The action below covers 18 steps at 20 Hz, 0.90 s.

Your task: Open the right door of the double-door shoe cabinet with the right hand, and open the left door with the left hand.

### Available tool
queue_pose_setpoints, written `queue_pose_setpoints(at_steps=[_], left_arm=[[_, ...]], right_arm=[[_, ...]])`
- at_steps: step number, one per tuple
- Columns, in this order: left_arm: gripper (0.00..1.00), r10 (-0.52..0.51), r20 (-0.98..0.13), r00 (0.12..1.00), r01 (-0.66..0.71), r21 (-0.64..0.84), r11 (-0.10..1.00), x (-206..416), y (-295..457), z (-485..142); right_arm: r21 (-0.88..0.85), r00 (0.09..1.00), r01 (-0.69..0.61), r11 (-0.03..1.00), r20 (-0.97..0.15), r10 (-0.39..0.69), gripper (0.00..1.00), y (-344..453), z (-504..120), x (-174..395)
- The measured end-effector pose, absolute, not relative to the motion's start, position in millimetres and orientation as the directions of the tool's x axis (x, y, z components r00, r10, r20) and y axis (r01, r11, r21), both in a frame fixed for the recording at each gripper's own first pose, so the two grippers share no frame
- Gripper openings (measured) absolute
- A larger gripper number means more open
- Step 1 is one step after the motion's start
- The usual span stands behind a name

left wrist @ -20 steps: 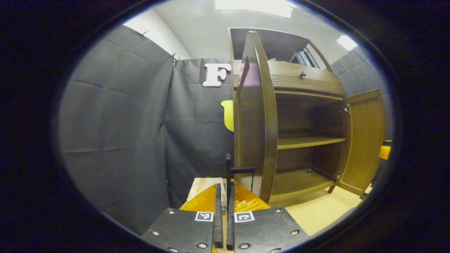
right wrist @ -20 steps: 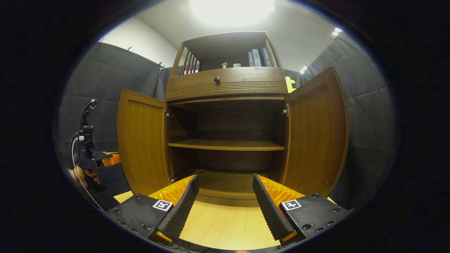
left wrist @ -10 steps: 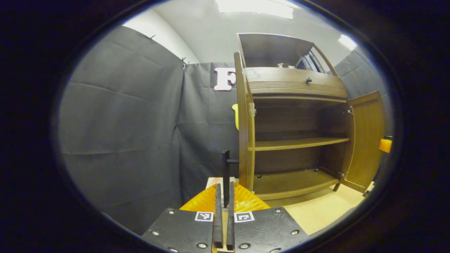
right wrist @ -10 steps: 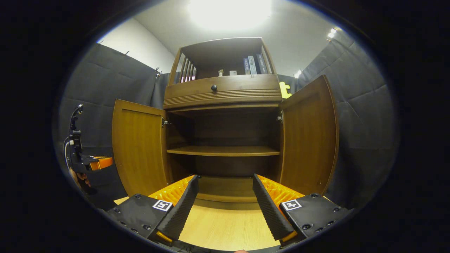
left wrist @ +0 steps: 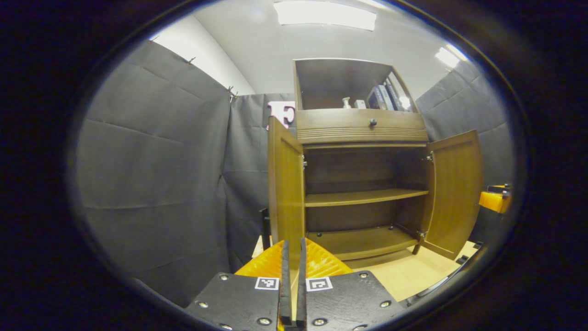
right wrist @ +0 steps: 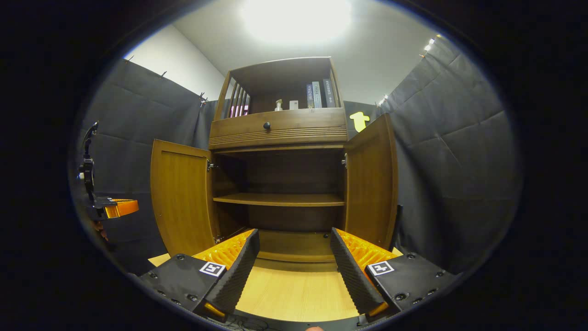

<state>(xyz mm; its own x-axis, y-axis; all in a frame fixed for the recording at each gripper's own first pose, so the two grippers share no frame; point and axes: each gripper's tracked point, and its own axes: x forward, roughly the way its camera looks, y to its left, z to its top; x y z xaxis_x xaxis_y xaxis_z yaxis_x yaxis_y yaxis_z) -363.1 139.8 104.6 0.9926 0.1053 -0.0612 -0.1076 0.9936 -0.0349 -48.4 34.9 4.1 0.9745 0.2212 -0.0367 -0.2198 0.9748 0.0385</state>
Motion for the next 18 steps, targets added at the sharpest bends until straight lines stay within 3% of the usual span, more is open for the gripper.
queue_pose_setpoints(at_steps=[3,4,6,9,10,12,14,15,16,18], left_arm=[[0.06,0.093,-0.048,0.994,-0.095,-0.042,0.995,-377,121,115],[0.04,0.093,-0.045,0.995,-0.094,-0.039,0.995,-381,116,117],[0.06,0.09,-0.041,0.995,-0.092,-0.032,0.995,-390,107,120],[0.04,0.086,-0.039,0.996,-0.087,-0.031,0.996,-401,96,123],[0.05,0.083,-0.038,0.996,-0.084,-0.034,0.996,-402,93,125],[0.05,0.081,-0.039,0.996,-0.082,-0.038,0.996,-402,93,123],[0.12,0.088,-0.039,0.995,-0.09,-0.039,0.995,-404,94,124],[0.15,0.094,-0.038,0.995,-0.095,-0.035,0.995,-404,93,125],[0.19,0.101,-0.037,0.994,-0.103,-0.031,0.994,-405,92,125],[0.24,0.102,-0.036,0.994,-0.103,-0.028,0.994,-407,90,125]], right_arm=[[0.042,0.978,-0.203,0.978,-0.027,0.205,0.96,19,11,-57],[0.042,0.98,-0.196,0.98,-0.023,0.197,0.92,12,13,-61],[0.039,0.982,-0.185,0.982,-0.019,0.186,0.97,4,15,-65],[0.031,0.985,-0.169,0.985,-0.026,0.17,0.92,-10,14,-72],[0.034,0.986,-0.166,0.986,-0.028,0.167,0.97,-13,14,-73],[0.043,0.987,-0.158,0.987,-0.03,0.159,0.96,-19,14,-75],[0.044,0.988,-0.153,0.987,-0.029,0.154,0.92,-24,15,-76],[0.042,0.988,-0.152,0.987,-0.029,0.153,0.96,-25,15,-75],[0.041,0.988,-0.152,0.988,-0.028,0.153,0.92,-26,15,-75],[0.04,0.988,-0.151,0.988,-0.026,0.152,0.96,-28,17,-75]])
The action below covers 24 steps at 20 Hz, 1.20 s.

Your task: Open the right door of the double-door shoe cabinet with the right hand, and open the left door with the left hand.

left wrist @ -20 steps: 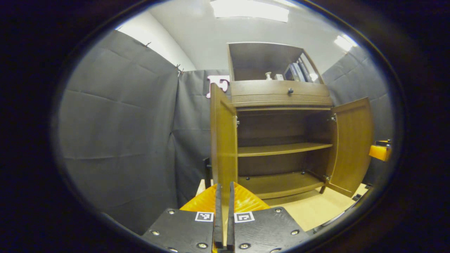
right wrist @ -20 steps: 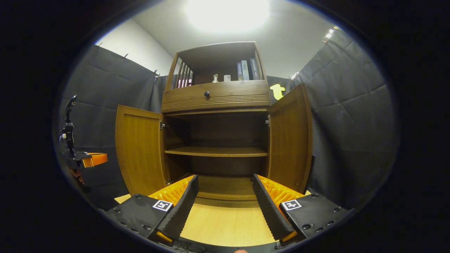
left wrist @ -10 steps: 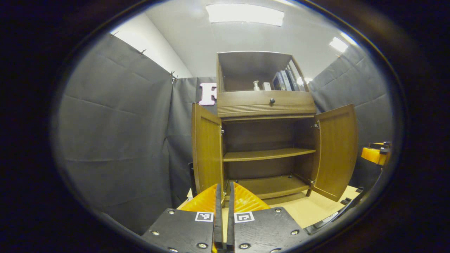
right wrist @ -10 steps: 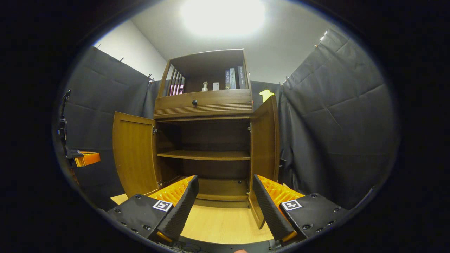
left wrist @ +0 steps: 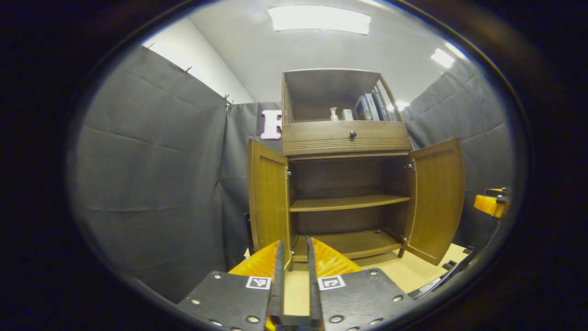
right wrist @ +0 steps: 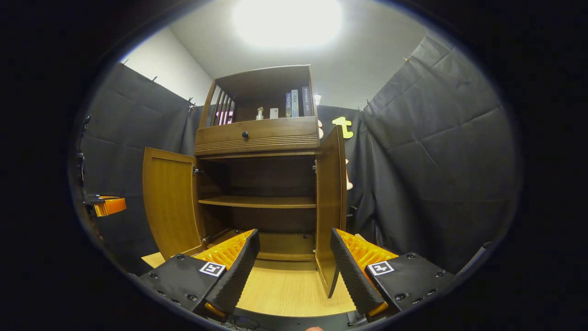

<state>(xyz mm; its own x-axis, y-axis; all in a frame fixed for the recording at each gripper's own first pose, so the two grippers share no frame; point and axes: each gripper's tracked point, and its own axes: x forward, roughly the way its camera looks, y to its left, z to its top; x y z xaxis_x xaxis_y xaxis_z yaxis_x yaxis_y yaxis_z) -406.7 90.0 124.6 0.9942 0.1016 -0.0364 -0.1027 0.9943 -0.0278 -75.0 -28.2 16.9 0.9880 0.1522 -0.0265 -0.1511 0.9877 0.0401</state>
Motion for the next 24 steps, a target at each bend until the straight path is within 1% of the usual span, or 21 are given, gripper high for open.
queue_pose_setpoints(at_steps=[6,7,8,9,15,16,17,21,22,23,24], left_arm=[[0.89,0.15,0.006,0.989,-0.15,-0.01,0.989,-408,105,134],[1.0,0.157,0.015,0.988,-0.157,-0.007,0.988,-408,107,136],[1.0,0.163,0.019,0.986,-0.163,-0.003,0.987,-407,109,136],[1.0,0.169,0.02,0.985,-0.169,-0.001,0.986,-408,111,136],[1.0,0.187,-0.001,0.982,-0.187,-0.01,0.982,-407,114,132],[1.0,0.19,0.0,0.982,-0.19,-0.011,0.982,-407,115,132],[1.0,0.193,0.002,0.981,-0.193,-0.01,0.981,-407,115,132],[1.0,0.2,0.022,0.98,-0.2,-0.007,0.98,-406,116,135],[1.0,0.198,0.026,0.98,-0.198,-0.006,0.98,-406,115,136],[1.0,0.199,0.03,0.98,-0.199,-0.005,0.98,-407,116,137],[1.0,0.201,0.035,0.979,-0.201,-0.002,0.98,-406,116,138]], right_arm=[[0.038,0.988,-0.15,0.988,-0.02,0.151,0.96,-29,19,-74],[0.038,0.988,-0.15,0.988,-0.02,0.15,0.93,-29,20,-73],[0.039,0.989,-0.149,0.988,-0.018,0.15,0.92,-28,21,-72],[0.039,0.989,-0.148,0.988,-0.018,0.149,0.96,-27,21,-71],[0.039,0.989,-0.143,0.989,-0.02,0.144,0.96,-26,21,-72],[0.038,0.989,-0.142,0.989,-0.02,0.143,0.92,-25,21,-72],[0.037,0.989,-0.143,0.989,-0.019,0.144,0.96,-24,21,-72],[0.037,0.99,-0.142,0.989,-0.02,0.143,0.96,-24,20,-71],[0.038,0.99,-0.142,0.989,-0.02,0.143,0.92,-24,21,-72],[0.037,0.99,-0.141,0.989,-0.02,0.142,0.96,-23,21,-71],[0.035,0.99,-0.141,0.989,-0.019,0.142,0.97,-24,21,-70]])
